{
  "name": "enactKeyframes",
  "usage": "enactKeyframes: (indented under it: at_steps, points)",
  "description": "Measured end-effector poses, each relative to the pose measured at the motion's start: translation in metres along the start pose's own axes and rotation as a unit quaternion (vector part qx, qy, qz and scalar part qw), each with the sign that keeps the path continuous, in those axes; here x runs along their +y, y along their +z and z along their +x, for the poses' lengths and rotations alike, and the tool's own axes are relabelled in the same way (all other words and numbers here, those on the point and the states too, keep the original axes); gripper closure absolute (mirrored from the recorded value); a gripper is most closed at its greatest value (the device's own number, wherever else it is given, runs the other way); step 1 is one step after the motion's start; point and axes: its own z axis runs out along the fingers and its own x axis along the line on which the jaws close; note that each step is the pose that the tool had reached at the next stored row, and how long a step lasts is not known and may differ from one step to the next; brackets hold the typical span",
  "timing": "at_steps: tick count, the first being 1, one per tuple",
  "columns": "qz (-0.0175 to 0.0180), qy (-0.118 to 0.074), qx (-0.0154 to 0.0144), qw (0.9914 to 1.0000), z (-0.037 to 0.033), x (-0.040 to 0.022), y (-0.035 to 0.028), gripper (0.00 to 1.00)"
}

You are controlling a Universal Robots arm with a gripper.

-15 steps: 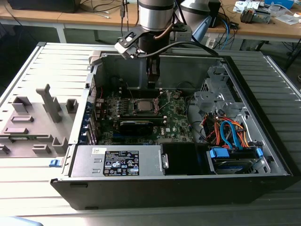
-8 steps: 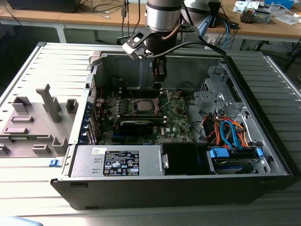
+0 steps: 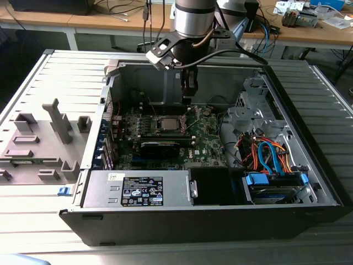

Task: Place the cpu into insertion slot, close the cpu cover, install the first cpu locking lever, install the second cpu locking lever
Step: 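Close the cpu cover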

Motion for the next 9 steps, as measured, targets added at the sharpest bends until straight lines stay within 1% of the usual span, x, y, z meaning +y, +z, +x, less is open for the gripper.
enactKeyframes:
  at_steps: [9]
  points:
    - [0.0000,0.000,-0.0001,1.00000,0.0000,0.0045,0.0004,0.89]
